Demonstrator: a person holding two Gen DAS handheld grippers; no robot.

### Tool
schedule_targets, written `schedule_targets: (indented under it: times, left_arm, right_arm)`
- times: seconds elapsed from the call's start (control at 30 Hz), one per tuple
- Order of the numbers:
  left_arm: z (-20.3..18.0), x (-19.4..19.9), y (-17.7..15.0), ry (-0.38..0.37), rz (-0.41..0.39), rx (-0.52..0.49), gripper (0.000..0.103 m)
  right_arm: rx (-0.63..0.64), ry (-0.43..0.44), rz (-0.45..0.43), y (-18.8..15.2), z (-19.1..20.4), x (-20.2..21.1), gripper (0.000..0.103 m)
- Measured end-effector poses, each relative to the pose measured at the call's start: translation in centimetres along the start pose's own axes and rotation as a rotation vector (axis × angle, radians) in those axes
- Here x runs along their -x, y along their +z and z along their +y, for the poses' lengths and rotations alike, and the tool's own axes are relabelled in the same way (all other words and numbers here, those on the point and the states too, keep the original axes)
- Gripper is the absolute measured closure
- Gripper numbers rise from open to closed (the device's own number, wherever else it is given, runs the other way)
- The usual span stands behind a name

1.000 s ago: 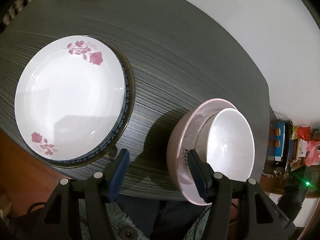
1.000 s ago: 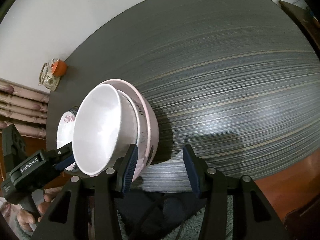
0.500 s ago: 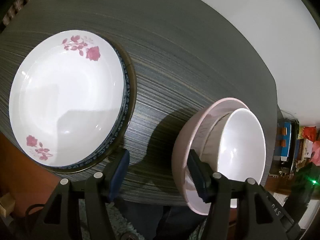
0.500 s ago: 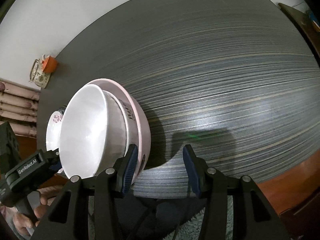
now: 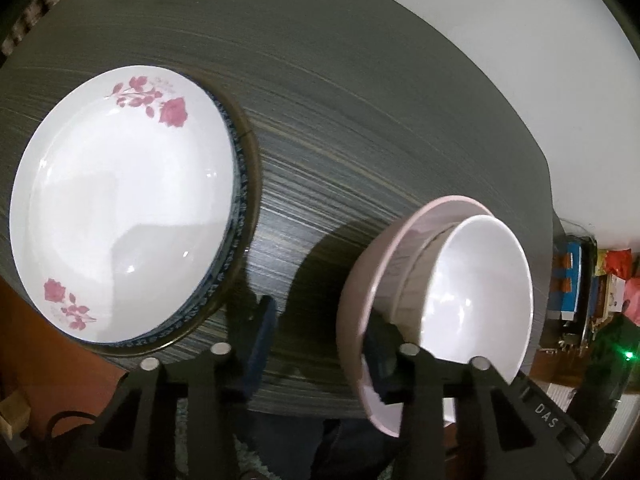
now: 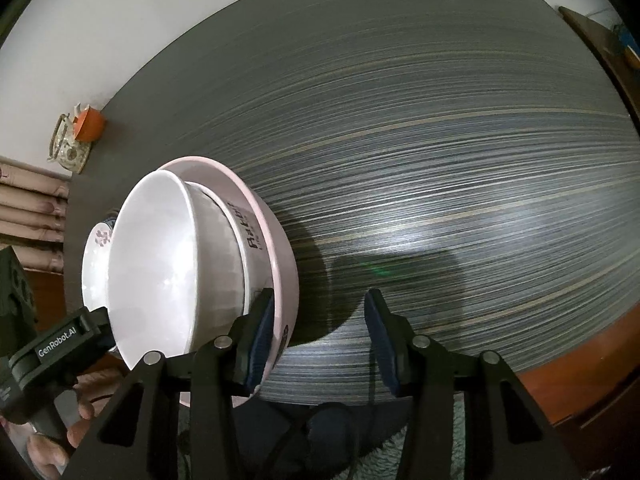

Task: Organize plates and bowls
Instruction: 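Close both grippers on the pink bowl rim and lift the nested bowls, then carry the nested bowls with both grippers over the plate stack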

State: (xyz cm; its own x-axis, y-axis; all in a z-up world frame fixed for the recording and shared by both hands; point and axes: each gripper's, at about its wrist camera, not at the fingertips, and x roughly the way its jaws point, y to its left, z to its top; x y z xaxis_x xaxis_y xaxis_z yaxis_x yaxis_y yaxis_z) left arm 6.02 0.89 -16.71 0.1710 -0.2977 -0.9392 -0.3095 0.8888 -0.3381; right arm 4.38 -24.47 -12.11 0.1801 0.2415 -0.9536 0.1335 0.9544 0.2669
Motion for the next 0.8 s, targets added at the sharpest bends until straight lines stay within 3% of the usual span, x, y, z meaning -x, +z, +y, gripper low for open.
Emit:
schedule_targets:
  times: [0.27, 0.8]
  left_arm:
    - [-1.1, 0.0, -0.1, -0.009, -0.023, -0.037, 0.082]
    - [-2.2, 0.4, -0.7, 0.022, -0.049, -0.082, 0.084]
  right_arm:
    - [-0.014, 0.009, -0.007, -0.1, -0.3, 0.1, 0.059]
    - [-0.026, 0.015, -0.006, -0.3, -1.3, 0.4, 0.060]
